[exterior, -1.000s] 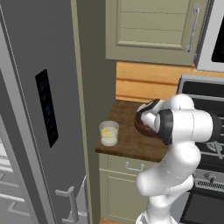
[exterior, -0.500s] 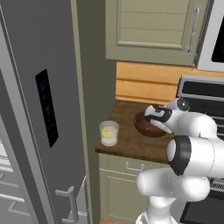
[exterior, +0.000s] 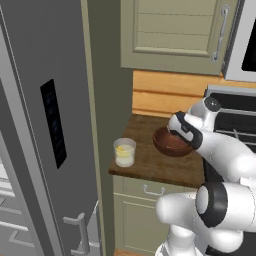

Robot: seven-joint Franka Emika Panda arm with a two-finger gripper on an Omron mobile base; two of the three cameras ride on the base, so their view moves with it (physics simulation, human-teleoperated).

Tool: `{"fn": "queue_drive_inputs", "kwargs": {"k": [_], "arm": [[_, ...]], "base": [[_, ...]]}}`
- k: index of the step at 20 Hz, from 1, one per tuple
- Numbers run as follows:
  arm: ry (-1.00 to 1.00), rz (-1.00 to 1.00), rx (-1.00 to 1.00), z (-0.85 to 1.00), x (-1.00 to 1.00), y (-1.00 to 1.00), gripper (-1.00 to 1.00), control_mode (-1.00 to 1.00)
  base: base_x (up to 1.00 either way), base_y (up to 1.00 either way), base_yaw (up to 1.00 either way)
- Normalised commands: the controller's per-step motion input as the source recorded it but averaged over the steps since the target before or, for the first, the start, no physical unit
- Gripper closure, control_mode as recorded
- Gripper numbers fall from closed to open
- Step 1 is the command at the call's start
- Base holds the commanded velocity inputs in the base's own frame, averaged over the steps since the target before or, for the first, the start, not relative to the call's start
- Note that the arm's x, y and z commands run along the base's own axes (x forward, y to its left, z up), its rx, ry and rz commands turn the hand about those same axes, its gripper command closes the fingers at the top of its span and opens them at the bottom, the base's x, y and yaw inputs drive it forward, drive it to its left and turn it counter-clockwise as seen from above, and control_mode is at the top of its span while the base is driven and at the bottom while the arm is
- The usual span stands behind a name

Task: Grab a lemon wedge from the fridge and one ice cube from the ice bowl, and put them in the glass of lemonade.

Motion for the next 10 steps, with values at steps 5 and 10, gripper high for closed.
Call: {"fn": "queue_drive_inputs", "kwargs": {"k": [5, 10], "arm": [[0.00, 0.12, 0.00, 0.00, -0.34, 0.44, 1.00, -1.00], [0.00, 0.10, 0.01, 0.00, -0.25, 0.47, 1.00, -1.00]], "base": [[0.00, 0.00, 0.00], [0.00, 0.00, 0.00]]}}
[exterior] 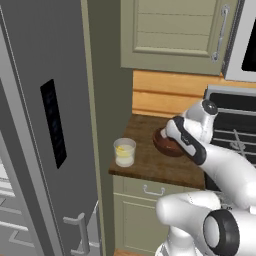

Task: Grab a lemon wedge from the fridge and one ice cube from the ice bowl, and put them in the glass of lemonade.

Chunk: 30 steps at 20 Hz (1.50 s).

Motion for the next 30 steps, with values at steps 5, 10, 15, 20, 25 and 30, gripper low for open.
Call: {"fn": "queue_drive_inputs", "kwargs": {"k": [5, 10, 15, 20, 25, 30], "arm": [[0.03, 0.08, 0.00, 0.05, -0.19, 0.51, 1.00, -1.00], [0.04, 0.07, 0.00, 0.06, -0.13, 0.51, 1.00, -1.00], [0.00, 0.11, 0.00, 0.00, -0.08, 0.38, 1.00, -1.00], [0.00, 0.16, 0.01, 0.00, -0.04, 0.31, 1.00, -1.00], [0.01, 0.16, 0.01, 0.00, -0.02, 0.33, 1.00, -1.00], [0.05, 0.12, 0.00, 0.00, 0.00, 0.48, 1.00, -1.00]], "base": [[0.00, 0.00, 0.00], [0.00, 0.00, 0.00], [0.00, 0.00, 0.00], [0.00, 0.00, 0.00], [0.00, 0.00, 0.00], [0.00, 0.00, 0.00]]}}
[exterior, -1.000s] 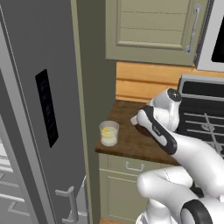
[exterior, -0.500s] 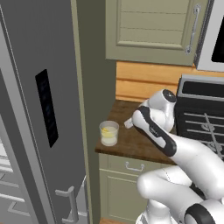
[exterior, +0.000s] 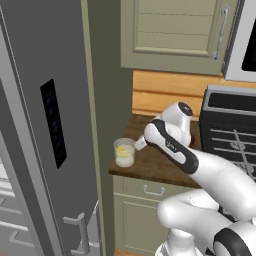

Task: Grab a lemon wedge from the fridge and one ice cube from the ice bowl, and put them in the glass of lemonade.

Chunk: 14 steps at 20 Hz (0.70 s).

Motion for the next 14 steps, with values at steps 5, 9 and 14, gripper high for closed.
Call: {"fn": "queue_drive_inputs", "kwargs": {"k": [5, 9, 14], "arm": [[0.01, 0.09, 0.00, -0.02, 0.00, 0.28, 1.00, -1.00], [0.00, 0.12, 0.00, -0.12, 0.00, 0.00, 1.00, -1.00], [0.00, 0.13, 0.00, -0.14, 0.06, 0.00, 1.00, -1.00]], "base": [[0.00, 0.00, 0.00], [0.00, 0.00, 0.00], [0.00, 0.00, 0.00]]}}
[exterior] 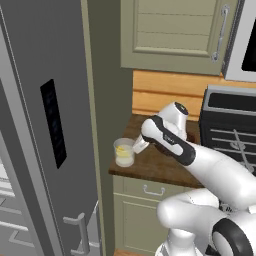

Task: Grab a lemon wedge from the fridge and one ice cube from the ice bowl, and put them in the glass of lemonade.

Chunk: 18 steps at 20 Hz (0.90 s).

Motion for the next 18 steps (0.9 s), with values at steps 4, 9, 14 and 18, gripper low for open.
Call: {"fn": "queue_drive_inputs", "kwargs": {"k": [4, 9, 14, 18], "arm": [[0.00, 0.07, 0.00, -0.23, 0.33, 0.00, 1.00, -1.00], [0.00, 0.02, 0.00, -0.19, 0.36, 0.00, 1.00, -1.00], [0.00, 0.01, 0.00, -0.11, 0.35, 0.00, 1.00, -1.00], [0.00, 0.01, 0.00, -0.16, 0.24, 0.00, 1.00, -1.00]], "base": [[0.00, 0.00, 0.00], [0.00, 0.00, 0.00], [0.00, 0.00, 0.00], [0.00, 0.00, 0.00]]}}
